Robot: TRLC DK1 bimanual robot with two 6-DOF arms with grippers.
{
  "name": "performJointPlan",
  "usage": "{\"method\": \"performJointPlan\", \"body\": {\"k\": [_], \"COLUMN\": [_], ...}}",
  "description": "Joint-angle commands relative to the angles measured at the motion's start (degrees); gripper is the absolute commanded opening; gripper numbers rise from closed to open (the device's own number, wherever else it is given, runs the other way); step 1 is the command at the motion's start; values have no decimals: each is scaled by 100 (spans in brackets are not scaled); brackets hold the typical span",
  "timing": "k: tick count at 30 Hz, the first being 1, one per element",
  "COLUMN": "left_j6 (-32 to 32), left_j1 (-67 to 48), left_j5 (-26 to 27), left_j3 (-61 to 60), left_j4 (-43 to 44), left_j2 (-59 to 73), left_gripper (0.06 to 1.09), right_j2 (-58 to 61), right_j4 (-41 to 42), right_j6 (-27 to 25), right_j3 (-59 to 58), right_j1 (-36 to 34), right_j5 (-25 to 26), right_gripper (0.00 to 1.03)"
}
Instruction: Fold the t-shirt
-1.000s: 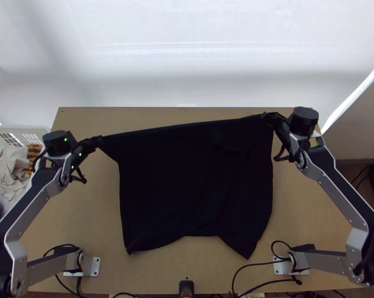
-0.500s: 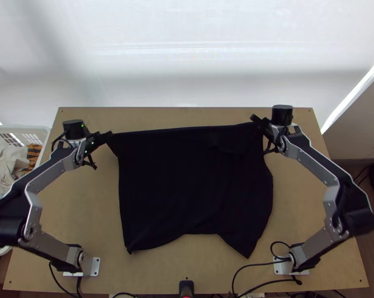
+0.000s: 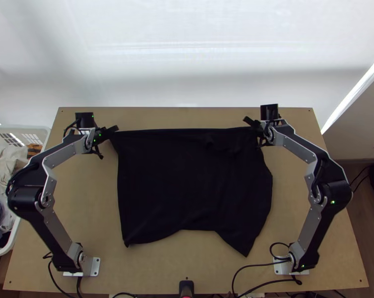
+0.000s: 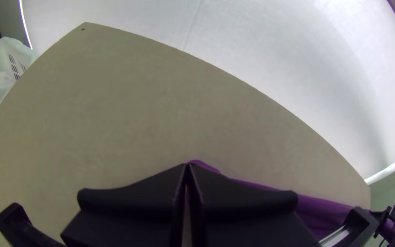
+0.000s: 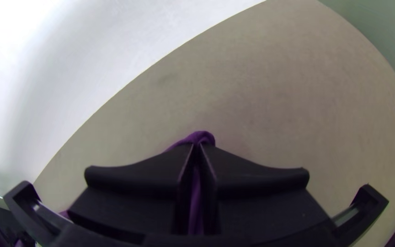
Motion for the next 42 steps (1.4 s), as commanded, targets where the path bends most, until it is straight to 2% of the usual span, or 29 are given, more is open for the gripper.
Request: {"method": "performJointPlan", "body": {"k": [1, 10, 15, 18, 21, 30, 42], "left_j6": [-139, -201, -298, -254, -201, -122, 72], "left_j1": [129, 59, 24, -38, -64, -73, -125], "left_j5": [-235, -376, -367, -305, -24, 319, 336], "left_j3": [638, 2097, 2378, 2088, 1772, 629, -381], "left_j4": [-184, -834, -1599, -1994, -2451, -2794, -2873], "left_j2": [331, 1051, 770, 304, -56, -786, -1041], "left_gripper": [10, 10, 10, 10, 10, 10, 10], "right_j2": [295, 700, 260, -47, -214, -390, -610], "right_j4": [-105, -334, -562, -1045, -1538, -2487, -2645], "right_j6": [192, 201, 236, 218, 209, 209, 218], "right_j3": [401, 1086, 1078, 1104, 1086, 902, -127], "right_j1": [-174, -253, -253, -271, -332, -403, -201], "right_j5": [169, 186, 178, 160, 134, -77, -438], "right_gripper": [3, 3, 3, 3, 3, 3, 3]}}
